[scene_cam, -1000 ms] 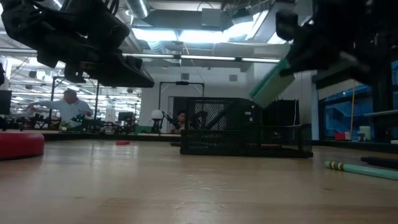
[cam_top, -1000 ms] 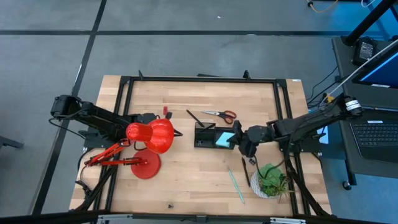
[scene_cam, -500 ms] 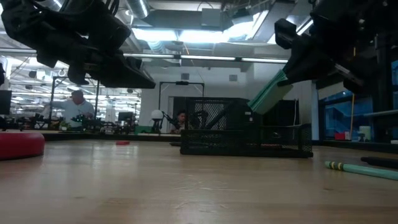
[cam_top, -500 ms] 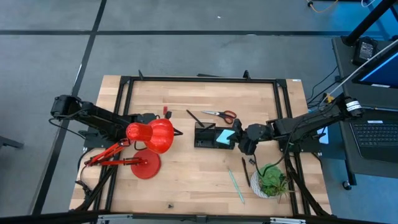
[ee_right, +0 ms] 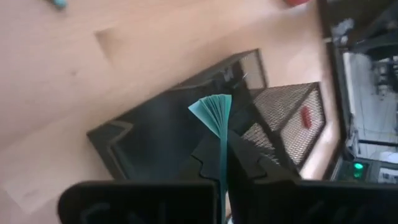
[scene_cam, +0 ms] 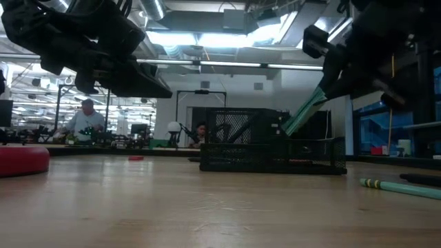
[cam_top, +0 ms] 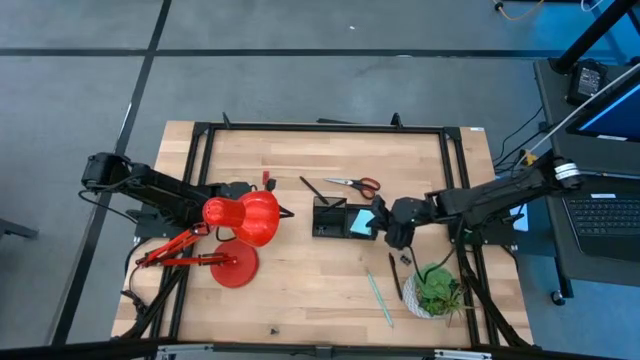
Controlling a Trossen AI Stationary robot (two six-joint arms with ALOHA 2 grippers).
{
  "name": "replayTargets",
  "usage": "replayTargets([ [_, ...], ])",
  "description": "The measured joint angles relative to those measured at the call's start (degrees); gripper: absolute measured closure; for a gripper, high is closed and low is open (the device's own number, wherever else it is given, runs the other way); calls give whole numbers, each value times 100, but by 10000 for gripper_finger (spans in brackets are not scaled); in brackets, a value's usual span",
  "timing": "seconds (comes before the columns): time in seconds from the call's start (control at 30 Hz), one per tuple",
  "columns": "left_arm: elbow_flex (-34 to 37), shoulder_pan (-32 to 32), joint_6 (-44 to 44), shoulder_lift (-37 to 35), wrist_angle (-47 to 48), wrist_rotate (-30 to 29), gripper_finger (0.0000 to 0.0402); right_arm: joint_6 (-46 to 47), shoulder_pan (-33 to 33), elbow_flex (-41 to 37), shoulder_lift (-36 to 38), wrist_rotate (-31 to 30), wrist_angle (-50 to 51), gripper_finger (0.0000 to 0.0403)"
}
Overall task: Pick and place office supplies into organizer
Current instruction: Put the light blue sticky notes into the black desk organizer
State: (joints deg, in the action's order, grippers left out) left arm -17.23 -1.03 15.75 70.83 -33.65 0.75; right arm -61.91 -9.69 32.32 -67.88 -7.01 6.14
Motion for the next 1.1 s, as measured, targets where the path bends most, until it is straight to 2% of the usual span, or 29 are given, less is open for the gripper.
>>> replayTargets([
  [0.43, 0, 0, -6, 2, 20, -25, 396, -878, 185, 0, -853, 199, -508, 396],
  [0.73, 0, 2, -11, 2, 22, -125, 396, -900, 332, 0, -1131, 219, -580, 393],
  [1.1, 0, 0, -7, 2, 28, -125, 396, -736, 330, 0, -1129, 219, -652, 367],
])
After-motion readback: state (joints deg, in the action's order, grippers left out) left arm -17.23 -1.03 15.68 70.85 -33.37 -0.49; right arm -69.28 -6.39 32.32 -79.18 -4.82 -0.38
